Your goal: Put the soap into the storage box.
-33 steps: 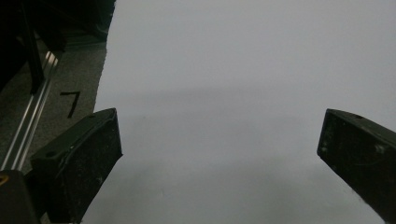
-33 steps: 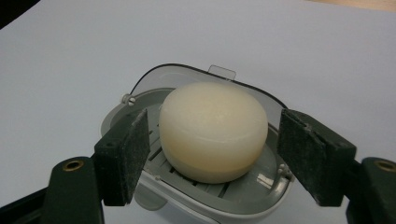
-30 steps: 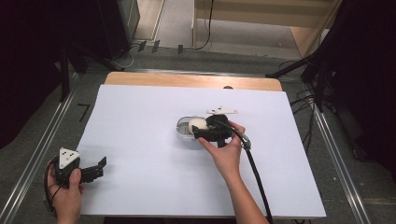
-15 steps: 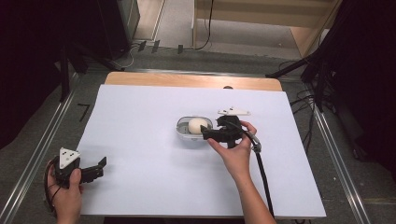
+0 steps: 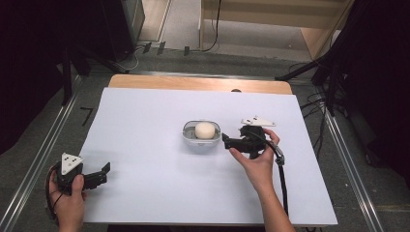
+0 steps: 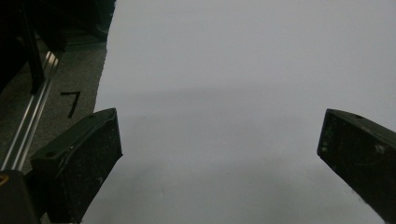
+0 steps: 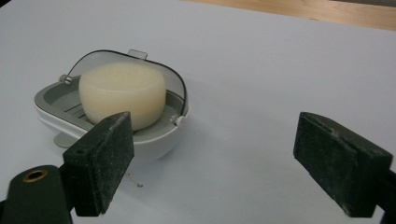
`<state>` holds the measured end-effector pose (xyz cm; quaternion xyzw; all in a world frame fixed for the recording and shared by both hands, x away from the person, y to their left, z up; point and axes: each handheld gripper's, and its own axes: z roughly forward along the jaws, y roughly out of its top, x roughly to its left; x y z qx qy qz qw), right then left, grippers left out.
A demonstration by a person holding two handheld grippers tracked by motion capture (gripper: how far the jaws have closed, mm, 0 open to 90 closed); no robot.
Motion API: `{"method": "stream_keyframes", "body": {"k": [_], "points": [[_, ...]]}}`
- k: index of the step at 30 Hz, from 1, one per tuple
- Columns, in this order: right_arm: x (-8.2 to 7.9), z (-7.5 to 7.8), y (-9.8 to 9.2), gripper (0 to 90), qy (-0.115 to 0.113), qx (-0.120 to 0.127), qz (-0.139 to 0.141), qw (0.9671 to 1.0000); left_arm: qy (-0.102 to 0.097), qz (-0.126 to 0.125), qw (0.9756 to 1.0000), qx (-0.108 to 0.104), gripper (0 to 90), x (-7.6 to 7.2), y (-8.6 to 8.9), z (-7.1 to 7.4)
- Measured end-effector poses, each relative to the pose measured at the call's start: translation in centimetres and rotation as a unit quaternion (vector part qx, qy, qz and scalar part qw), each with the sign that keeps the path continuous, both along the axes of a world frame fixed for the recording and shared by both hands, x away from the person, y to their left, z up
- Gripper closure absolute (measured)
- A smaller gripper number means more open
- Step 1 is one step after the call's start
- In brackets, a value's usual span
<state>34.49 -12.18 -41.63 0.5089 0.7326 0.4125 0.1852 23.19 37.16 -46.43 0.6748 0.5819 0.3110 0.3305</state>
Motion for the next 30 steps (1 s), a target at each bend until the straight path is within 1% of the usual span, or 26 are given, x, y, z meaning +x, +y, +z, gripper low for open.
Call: {"method": "stream_keyframes", "body": {"k": [2,4,7,11,15,18,25,30], "points": [[-0.2,-0.1,-0.7,12.7,-0.001,0.004,-0.004,1.0000,0.000,0.000,1.0000,0.000,0.3,0.0,0.0,0.0],[-0.3,-0.3,-1.3,12.7,0.000,0.003,-0.009,1.0000,0.000,0.000,1.0000,0.000,0.3,0.0,0.0,0.0],[-0.6,-0.6,-2.2,12.7,0.003,0.007,-0.015,0.9999,-0.001,0.001,1.0000,0.000,0.3,0.0,0.0,0.0],[-0.9,-1.1,-3.3,12.7,0.007,-0.001,-0.025,0.9997,-0.001,0.000,1.0000,0.000,0.3,0.0,0.0,0.0],[-1.4,-1.7,-4.3,12.7,0.009,0.002,-0.028,0.9996,0.000,0.001,1.0000,0.000,0.3,0.0,0.0,0.0],[-1.7,-2.2,-4.9,12.7,0.013,-0.007,-0.037,0.9992,-0.001,0.000,1.0000,0.000,0.3,0.0,0.0,0.0],[-2.5,-3.1,-6.6,13.2,0.015,0.012,-0.036,0.9992,-0.001,0.001,1.0000,0.001,0.3,0.0,-0.1,0.0],[-3.0,-3.6,-7.5,13.2,0.015,0.013,-0.044,0.9989,-0.001,0.001,1.0000,0.001,0.3,0.0,-0.1,0.0]]}}
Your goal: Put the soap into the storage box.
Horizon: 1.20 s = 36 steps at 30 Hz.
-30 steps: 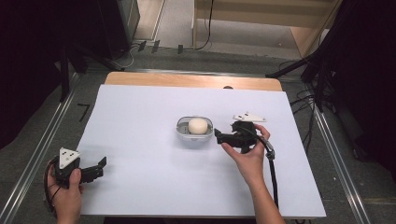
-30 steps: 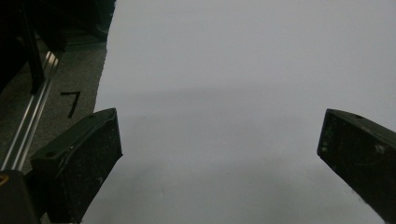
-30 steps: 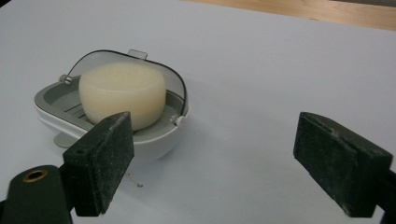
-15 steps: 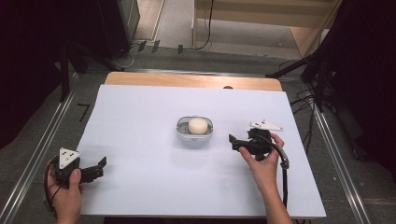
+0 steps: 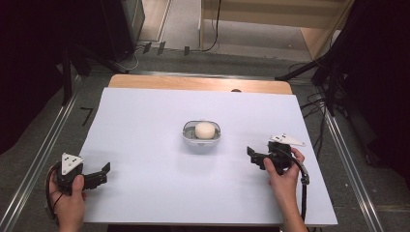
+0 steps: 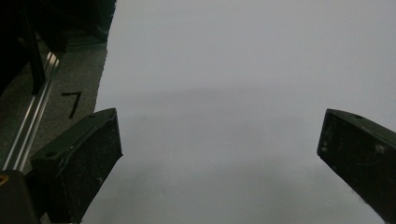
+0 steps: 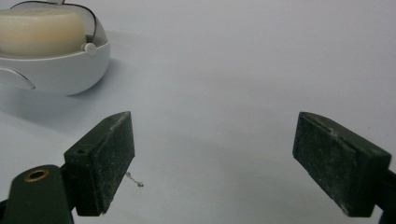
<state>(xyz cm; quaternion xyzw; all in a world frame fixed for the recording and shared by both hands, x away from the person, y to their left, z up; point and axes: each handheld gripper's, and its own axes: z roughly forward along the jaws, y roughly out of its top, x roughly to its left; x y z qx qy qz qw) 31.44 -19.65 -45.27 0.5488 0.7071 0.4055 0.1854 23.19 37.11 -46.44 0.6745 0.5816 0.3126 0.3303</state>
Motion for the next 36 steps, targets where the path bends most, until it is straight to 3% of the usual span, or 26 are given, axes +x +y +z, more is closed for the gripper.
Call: {"method": "stream_keyframes", "body": {"k": [23,36], "points": [[-3.0,-2.4,-6.4,13.4,0.007,0.003,-0.044,0.9990,0.000,0.000,1.0000,0.003,0.3,0.0,-0.1,0.0],[-4.5,-2.8,-9.2,13.4,0.008,0.000,-0.064,0.9979,0.000,0.001,1.0000,0.005,0.3,0.0,-0.1,0.0]]}}
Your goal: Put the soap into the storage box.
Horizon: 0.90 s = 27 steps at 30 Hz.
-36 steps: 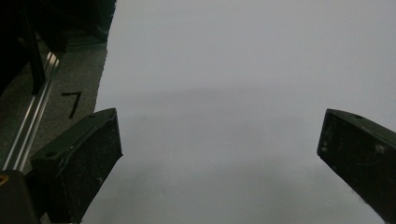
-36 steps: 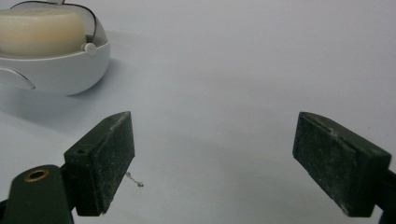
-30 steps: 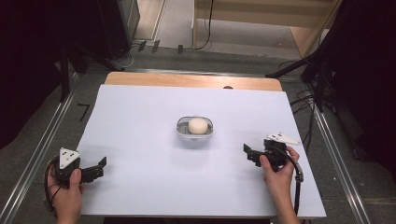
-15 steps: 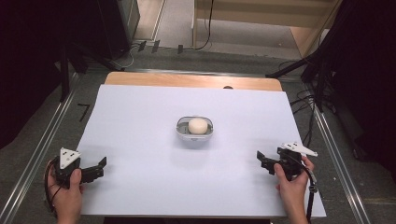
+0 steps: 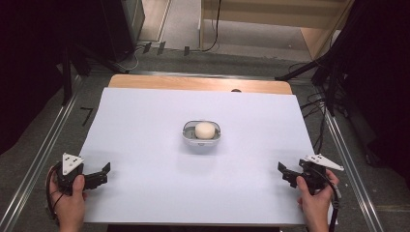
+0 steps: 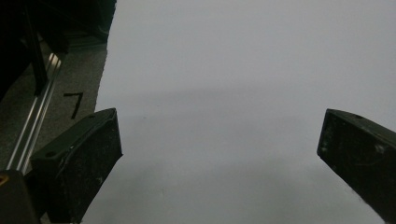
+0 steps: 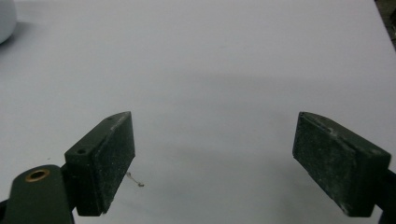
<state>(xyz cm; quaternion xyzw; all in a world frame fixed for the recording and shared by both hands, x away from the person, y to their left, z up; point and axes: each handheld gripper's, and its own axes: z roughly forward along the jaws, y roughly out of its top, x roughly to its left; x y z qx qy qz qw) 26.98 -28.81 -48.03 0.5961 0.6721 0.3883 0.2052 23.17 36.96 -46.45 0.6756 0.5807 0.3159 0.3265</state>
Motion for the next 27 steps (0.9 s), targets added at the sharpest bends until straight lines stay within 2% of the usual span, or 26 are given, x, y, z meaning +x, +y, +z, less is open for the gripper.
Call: {"method": "stream_keyframes", "body": {"k": [13,27], "points": [[-1.4,-0.1,-3.3,13.4,0.001,-0.001,-0.030,0.9995,-0.001,-0.002,1.0000,0.004,0.3,0.0,0.0,0.0],[-2.5,-0.4,-5.4,13.3,-0.004,-0.008,-0.048,0.9988,-0.002,-0.002,1.0000,0.003,0.3,-0.1,0.0,0.0]]}}
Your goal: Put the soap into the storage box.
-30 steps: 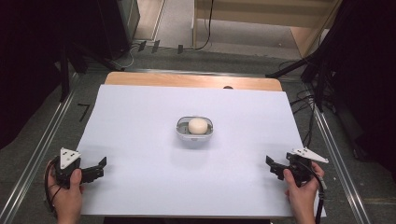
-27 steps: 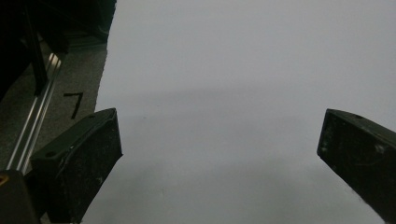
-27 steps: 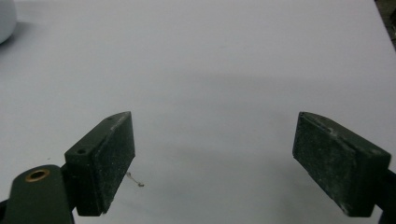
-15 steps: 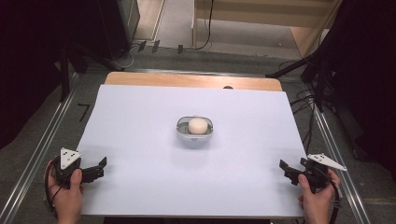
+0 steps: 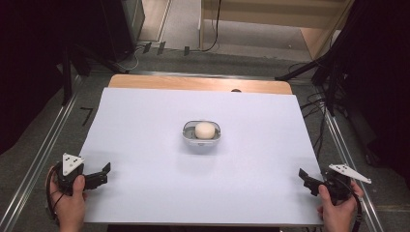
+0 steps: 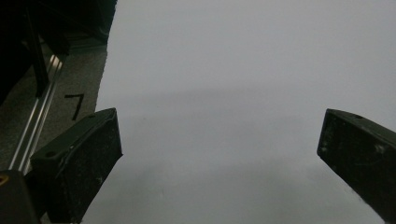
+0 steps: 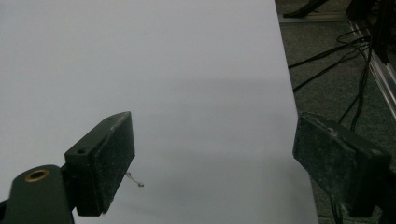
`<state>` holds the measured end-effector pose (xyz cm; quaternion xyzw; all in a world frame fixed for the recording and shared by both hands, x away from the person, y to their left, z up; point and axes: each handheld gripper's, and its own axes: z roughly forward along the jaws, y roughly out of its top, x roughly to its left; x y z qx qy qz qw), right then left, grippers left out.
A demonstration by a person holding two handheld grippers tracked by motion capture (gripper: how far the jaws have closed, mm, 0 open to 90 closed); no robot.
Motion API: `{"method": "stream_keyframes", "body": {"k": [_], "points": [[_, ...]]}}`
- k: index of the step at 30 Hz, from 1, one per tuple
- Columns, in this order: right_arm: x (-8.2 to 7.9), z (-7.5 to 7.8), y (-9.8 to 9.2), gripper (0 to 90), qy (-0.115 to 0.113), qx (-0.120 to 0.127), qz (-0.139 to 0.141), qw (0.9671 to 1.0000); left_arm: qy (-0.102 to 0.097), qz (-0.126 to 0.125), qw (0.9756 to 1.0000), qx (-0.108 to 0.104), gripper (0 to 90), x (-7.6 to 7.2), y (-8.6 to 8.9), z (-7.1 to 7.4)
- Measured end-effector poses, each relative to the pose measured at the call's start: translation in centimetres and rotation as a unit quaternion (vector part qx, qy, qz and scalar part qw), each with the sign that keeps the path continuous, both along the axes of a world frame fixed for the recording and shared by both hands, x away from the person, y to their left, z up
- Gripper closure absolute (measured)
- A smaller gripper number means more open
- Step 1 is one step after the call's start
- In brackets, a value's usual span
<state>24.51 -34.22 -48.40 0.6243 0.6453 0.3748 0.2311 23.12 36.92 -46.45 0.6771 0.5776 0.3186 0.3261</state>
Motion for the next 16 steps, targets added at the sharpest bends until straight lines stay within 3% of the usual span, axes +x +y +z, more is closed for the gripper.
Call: {"method": "stream_keyframes", "body": {"k": [16], "points": [[-0.75,-0.36,-0.36,13.3,-0.010,-0.008,-0.013,0.9998,0.000,0.001,1.0000,-0.001,0.3,-0.01,-0.01,0.01]]}}
